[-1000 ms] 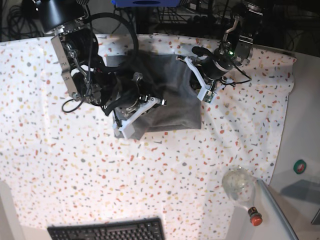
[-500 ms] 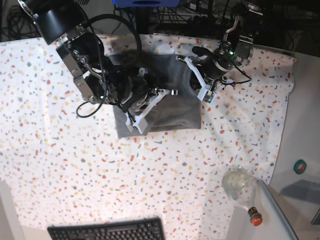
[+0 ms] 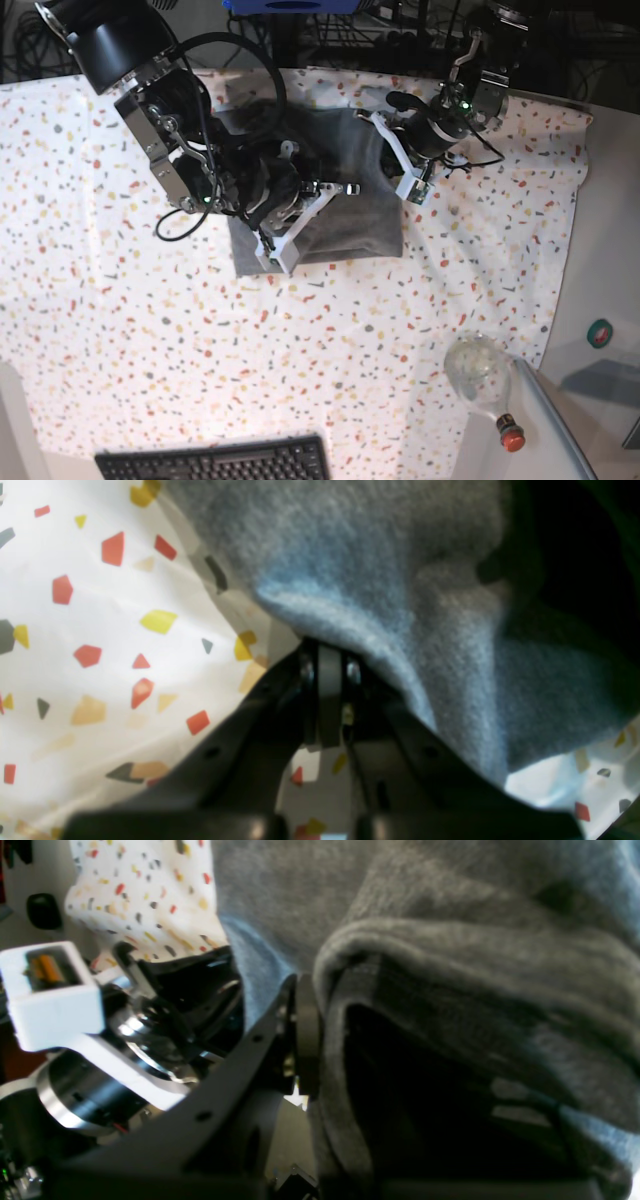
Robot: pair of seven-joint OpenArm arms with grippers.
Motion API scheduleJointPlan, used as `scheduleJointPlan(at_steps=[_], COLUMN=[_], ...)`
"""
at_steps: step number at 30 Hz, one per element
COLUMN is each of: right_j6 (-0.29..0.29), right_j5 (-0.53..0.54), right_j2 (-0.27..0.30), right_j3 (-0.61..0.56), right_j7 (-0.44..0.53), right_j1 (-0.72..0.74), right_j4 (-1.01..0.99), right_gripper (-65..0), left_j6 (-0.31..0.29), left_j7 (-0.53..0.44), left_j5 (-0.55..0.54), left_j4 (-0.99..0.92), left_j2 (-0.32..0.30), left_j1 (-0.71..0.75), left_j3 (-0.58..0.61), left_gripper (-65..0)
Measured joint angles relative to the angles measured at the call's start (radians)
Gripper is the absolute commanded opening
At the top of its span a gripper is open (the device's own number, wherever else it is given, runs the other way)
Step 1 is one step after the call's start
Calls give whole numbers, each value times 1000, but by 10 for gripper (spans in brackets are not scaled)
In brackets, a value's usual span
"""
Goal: Layout the t-shirt on the table in an organized manner, then fold the t-shirt properly
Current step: 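Press the folded bundle flat with the right gripper and release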
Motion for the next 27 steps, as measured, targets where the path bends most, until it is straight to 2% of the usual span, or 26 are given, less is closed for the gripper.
scheduleJointPlan(at_steps=[2,5,7,10,15,20,23,27], right_j6=[0,0,0,0,0,-1,0,-2], right_j5=[0,1,3,5,2,3,3,1], right_j2=[0,2,2,-1,2,-5,-18,-27], right_j3=[0,-1,-2,-3,-10,-132,-181,-224], right_j7=[0,2,1,2,4,8,5,-6], right_j1=[0,0,0,0,3,47,66,87], right_j4=[-1,-3,-3,-10,-45,-43,-43,-45], right_gripper=[-650,-542,-494,-455,-446,-446,-446,-446], left_j6=[-9,-25,-26,-15,-22,-21,-22,-22], left_j7=[33,60,118,168,248,287,286,294], left_j5=[0,-3,0,4,-3,-1,-4,-1], left_j4=[27,98,141,198,211,192,177,164], left_j2=[-16,-25,-33,-32,-23,-21,-21,-21], left_j1=[13,103,155,183,215,207,199,204], left_j3=[-19,-159,-266,-416,-661,-839,-896,-915], left_gripper=[-650,-650,-650,-650,-650,-650,-650,-650])
